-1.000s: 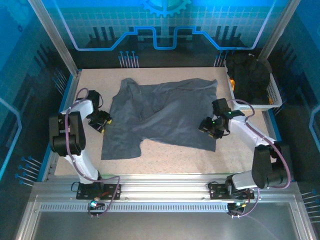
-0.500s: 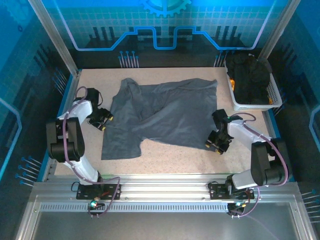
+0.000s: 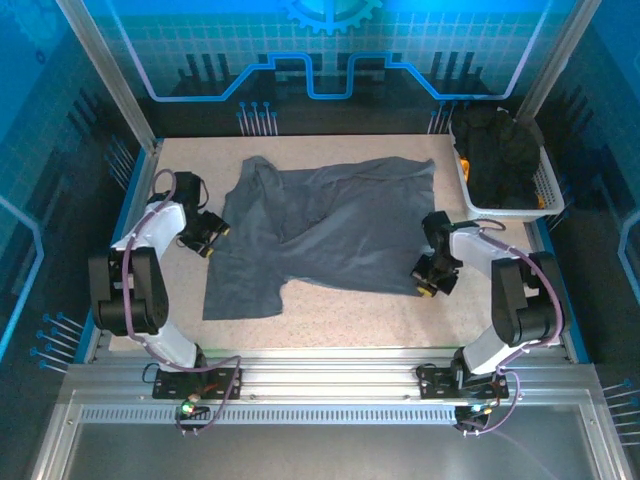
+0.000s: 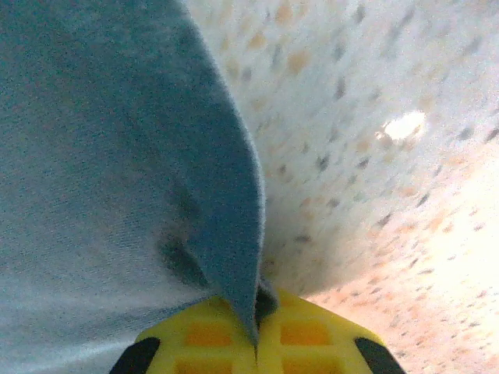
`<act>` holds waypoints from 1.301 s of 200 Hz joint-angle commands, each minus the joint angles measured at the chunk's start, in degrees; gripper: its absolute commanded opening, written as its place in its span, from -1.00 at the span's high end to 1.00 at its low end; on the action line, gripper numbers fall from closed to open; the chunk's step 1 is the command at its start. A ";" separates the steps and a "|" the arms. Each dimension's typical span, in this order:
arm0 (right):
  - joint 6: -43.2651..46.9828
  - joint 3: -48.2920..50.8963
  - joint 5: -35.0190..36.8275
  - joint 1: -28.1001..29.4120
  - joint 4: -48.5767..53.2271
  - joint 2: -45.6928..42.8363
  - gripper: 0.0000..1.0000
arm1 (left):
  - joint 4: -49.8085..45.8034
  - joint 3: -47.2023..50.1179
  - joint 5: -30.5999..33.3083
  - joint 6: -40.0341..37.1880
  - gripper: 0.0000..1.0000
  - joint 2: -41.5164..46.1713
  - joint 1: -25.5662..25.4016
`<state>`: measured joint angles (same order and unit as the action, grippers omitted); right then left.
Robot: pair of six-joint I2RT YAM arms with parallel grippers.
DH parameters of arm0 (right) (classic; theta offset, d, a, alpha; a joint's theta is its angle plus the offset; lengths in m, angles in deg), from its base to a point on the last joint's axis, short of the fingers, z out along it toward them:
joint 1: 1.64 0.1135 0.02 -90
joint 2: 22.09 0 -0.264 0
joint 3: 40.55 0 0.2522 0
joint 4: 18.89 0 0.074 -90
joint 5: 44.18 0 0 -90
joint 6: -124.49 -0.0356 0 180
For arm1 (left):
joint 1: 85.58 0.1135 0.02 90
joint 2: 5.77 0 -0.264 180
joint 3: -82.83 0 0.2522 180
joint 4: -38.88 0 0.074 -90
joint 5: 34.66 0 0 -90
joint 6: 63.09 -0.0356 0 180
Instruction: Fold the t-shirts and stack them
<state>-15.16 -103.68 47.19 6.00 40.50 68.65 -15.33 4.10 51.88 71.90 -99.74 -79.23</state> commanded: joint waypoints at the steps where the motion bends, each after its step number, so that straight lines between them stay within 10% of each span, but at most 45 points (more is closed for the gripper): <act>1: 1.54 -0.56 4.17 -4.55 4.21 -1.89 1.00 | -1.76 1.17 -1.03 -0.32 -0.11 2.77 -0.28; 66: 9.44 -5.02 6.71 -15.37 6.58 -0.49 1.00 | -2.80 3.33 -2.74 -4.57 -0.17 2.28 -0.75; 232: 9.84 -5.91 2.86 -13.77 4.12 2.35 1.00 | 7.59 10.57 0.20 -3.59 -0.09 -4.76 -10.29; 260: 10.02 -5.91 2.50 -13.35 3.94 1.73 1.00 | 11.70 10.74 -2.18 -1.96 0.23 -6.01 -10.30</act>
<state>-5.50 -109.47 50.95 -8.19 44.30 70.53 -13.69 13.47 51.62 68.84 -103.54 -89.13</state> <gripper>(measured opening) 0.066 0.466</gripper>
